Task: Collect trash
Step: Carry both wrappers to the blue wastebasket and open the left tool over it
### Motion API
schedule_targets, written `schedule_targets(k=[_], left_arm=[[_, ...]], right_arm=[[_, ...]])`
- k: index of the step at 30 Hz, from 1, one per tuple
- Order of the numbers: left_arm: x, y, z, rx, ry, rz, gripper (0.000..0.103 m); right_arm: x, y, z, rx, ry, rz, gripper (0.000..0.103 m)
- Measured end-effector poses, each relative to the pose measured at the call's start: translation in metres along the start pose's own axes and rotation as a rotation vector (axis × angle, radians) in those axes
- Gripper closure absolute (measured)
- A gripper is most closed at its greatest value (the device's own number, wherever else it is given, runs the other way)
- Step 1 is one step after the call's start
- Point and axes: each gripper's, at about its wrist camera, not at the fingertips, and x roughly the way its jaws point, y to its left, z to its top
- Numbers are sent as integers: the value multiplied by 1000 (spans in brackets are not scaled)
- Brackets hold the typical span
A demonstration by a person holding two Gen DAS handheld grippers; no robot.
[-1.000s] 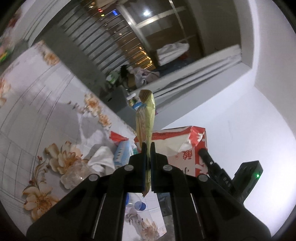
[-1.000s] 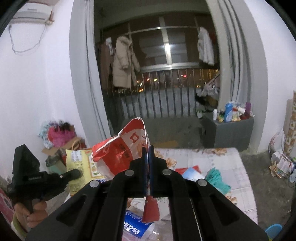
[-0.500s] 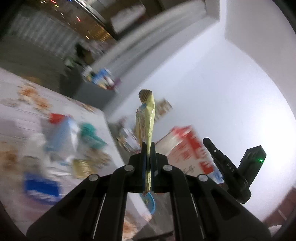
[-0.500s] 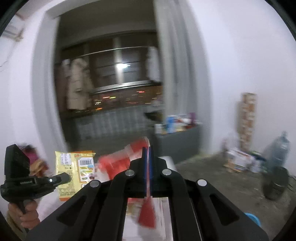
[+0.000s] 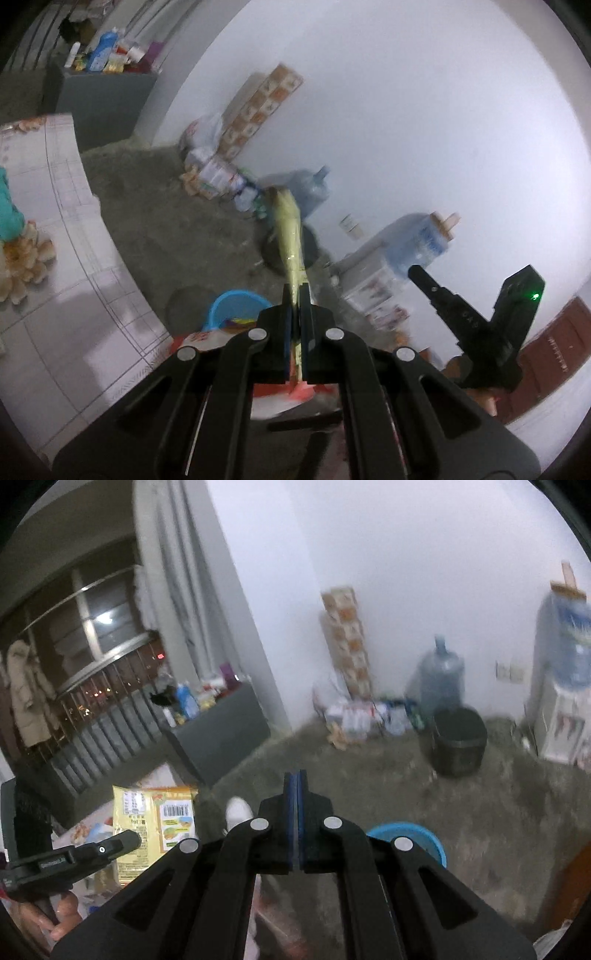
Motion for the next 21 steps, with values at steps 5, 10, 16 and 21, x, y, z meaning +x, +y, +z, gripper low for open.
schedule_targets(k=[5, 10, 16, 21], left_arm=[[29, 30, -4, -75, 68, 45, 101], [42, 33, -4, -55, 94, 54, 101], [81, 19, -4, -46, 173, 46, 101], [145, -15, -9, 27, 290, 42, 101]], right_arm=[[51, -45, -27, 138, 124, 38, 101], [54, -59, -44, 175, 161, 10, 101], [48, -70, -45, 205, 133, -32, 100], [37, -91, -50, 240, 103, -76, 100]])
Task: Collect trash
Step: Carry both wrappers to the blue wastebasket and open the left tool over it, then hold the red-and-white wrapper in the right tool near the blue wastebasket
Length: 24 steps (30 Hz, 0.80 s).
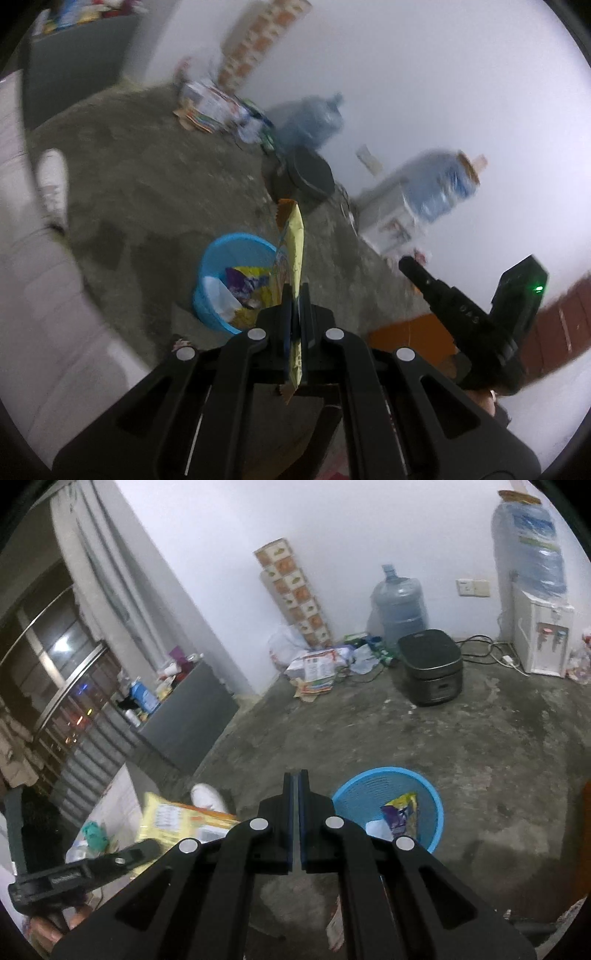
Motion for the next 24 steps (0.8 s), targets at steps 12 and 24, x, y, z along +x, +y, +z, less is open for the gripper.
schedule_targets(k=[12, 24], left_arm=[[164, -21, 9, 26, 189, 108, 75], [129, -22, 25, 34, 79, 153, 50]], right_arm=[[6, -57, -3, 103, -15, -24, 100], [25, -66, -11, 112, 25, -9, 97]])
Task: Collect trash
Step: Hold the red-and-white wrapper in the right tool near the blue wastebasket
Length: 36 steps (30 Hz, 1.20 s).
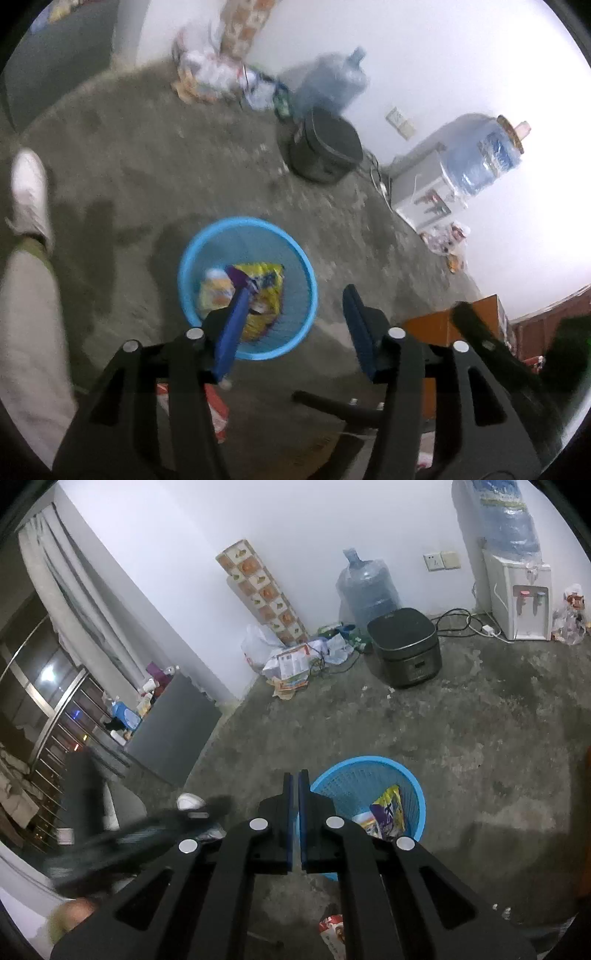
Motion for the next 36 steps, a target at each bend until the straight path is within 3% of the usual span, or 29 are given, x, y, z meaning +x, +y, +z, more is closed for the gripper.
schedule_targets(k=[1, 5, 7, 9, 12, 14, 17, 19, 21, 24, 27, 33, 34, 36], left_arm=[[-20, 3, -1, 13, -31, 13, 49], [-100, 19, -12, 44, -137, 72, 39], [-139, 30, -22, 51, -192, 98, 35], [-181, 45, -37, 51, -246, 129, 31], [-224, 67, -58, 39, -295, 150, 29], [-251, 83, -75, 25, -325, 175, 28], [-282, 104, -98, -3, -361, 202, 28], [-298, 115, -110, -24, -385, 203, 28], [-310, 126, -121, -46, -401, 196, 28], [-324, 138, -133, -63, -414, 179, 28], [-336, 145, -144, -61, -427, 191, 28], [-361, 161, -166, -102, -445, 247, 28], [-365, 165, -169, -112, -446, 259, 28], [-370, 169, -174, -123, -445, 281, 28]], right_arm=[[3, 1, -1, -2, 14, 5, 95], [25, 17, -9, -72, 138, 54, 64], [47, 39, -26, -165, 312, 157, 56], [67, 67, -54, -313, 469, 206, 42], [100, 92, -104, -434, 678, 220, 36], [124, 98, -143, -508, 820, 182, 33], [158, 92, -203, -662, 971, -20, 30], [179, 78, -234, -684, 1049, -98, 30], [204, 55, -262, -636, 1105, -190, 30], [237, 28, -292, -598, 1113, -314, 30], [277, -2, -319, -520, 1131, -385, 30], [316, -35, -358, -509, 1110, -510, 30], [320, -40, -360, -490, 1107, -517, 31], [325, -52, -361, -428, 1100, -524, 45]])
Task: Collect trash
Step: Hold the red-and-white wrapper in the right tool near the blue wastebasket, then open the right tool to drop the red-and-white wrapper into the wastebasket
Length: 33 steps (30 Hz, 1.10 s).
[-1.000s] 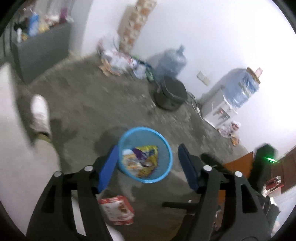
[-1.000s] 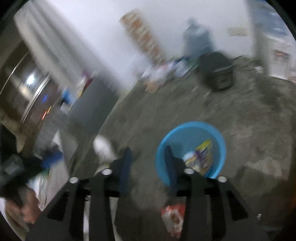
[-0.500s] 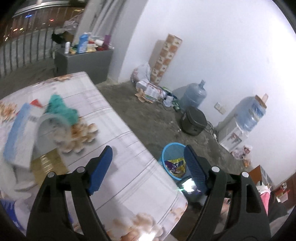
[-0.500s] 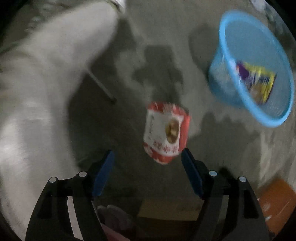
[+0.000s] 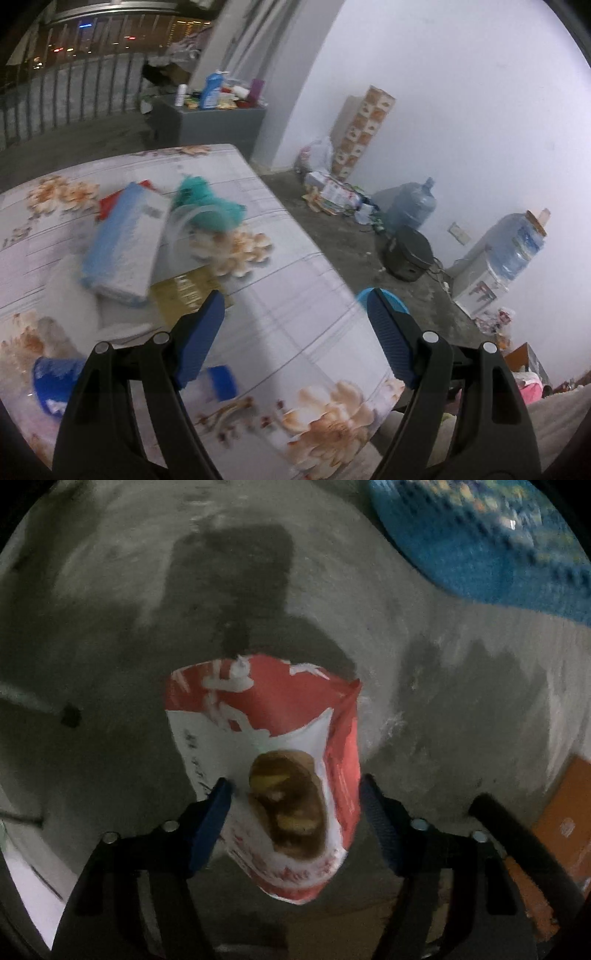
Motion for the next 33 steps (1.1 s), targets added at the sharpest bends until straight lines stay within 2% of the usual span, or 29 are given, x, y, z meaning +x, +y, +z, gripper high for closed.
schedule_targets(k=[2, 3, 5, 8, 12, 14, 18, 21, 23, 27, 31, 33], left_arm=[[-5, 6, -2, 0, -2, 16, 28], [-7, 8, -2, 1, -5, 20, 28], [-9, 11, -4, -2, -12, 17, 28], [-4, 15, -5, -31, -6, 1, 28], [0, 9, -6, -20, -7, -17, 28], [2, 5, -6, -7, -4, -22, 28], [5, 2, -7, -14, -1, -41, 28], [3, -1, -10, -18, -5, -55, 28], [2, -2, -11, -13, -6, -58, 28], [-4, -4, -15, 2, -11, -32, 28], [-11, 4, -17, -1, -24, 11, 28], [-15, 11, -18, -22, -25, 42, 28]], right_arm=[[0, -5, 0, 36, -10, 25, 56], [-3, -8, -1, 52, -24, 19, 70], [-7, -15, -3, 75, -15, 58, 78], [-25, -26, -16, 87, -39, 72, 80], [-89, -33, -52, 63, -116, 69, 82], [-133, -39, -73, 62, -186, 66, 81], [-243, -55, -102, 107, -363, 171, 82], [-305, -65, -111, 108, -514, 156, 81], [-332, -81, -100, 147, -610, 127, 81], [-343, -111, -42, 244, -672, 123, 80], [-312, -125, 33, 298, -628, 66, 74], [-293, -134, 58, 343, -588, 53, 63]])
